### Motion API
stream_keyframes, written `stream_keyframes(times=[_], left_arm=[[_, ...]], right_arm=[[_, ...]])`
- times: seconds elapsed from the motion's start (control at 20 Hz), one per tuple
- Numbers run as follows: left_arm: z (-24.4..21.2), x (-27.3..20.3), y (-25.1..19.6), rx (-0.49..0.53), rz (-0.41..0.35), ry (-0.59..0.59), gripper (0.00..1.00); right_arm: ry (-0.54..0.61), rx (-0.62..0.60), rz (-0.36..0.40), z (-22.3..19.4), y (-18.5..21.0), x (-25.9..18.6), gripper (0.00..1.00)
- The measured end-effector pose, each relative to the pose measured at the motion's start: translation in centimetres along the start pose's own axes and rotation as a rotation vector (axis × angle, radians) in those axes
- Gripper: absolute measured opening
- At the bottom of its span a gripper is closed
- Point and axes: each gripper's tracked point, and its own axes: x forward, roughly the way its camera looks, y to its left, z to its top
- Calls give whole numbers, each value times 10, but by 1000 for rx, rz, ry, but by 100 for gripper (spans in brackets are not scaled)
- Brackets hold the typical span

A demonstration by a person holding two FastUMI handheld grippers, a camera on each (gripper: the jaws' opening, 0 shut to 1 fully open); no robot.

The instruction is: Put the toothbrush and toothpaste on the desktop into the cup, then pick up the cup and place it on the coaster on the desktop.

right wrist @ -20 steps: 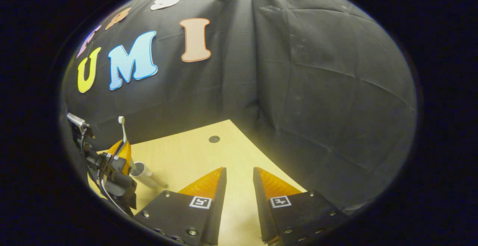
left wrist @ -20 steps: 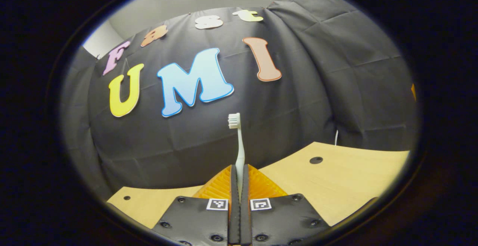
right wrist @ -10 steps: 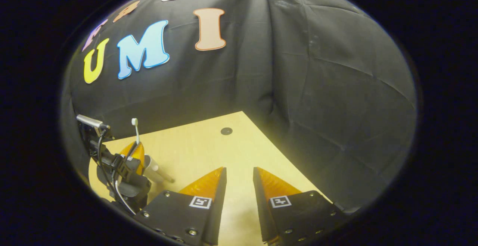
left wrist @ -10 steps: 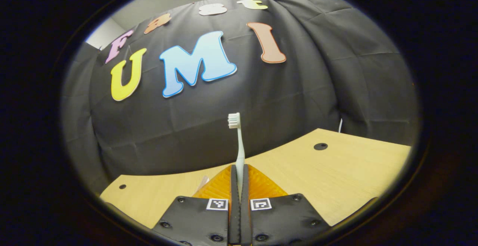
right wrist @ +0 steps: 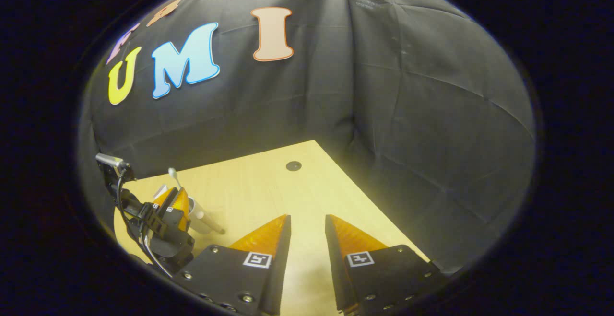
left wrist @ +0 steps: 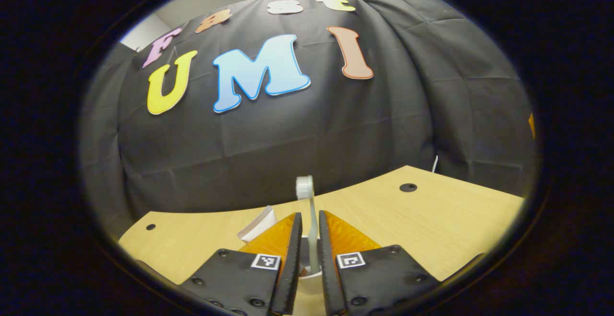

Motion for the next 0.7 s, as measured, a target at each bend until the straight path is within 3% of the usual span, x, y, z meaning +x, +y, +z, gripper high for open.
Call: stream_keyframes(times=[0.15, 0.45, 0.7], left_arm=[[9, -6, -5, 2, -11, -11, 45], [43, -36, 0, -38, -20, -47, 45], [95, -85, 36, -23, -3, -117, 47]], right_arm=[[1, -5, 11, 0, 5, 1, 42], [-7, -18, 47, -2, 15, -7, 42], [-24, -64, 133, -3, 46, -8, 42]])
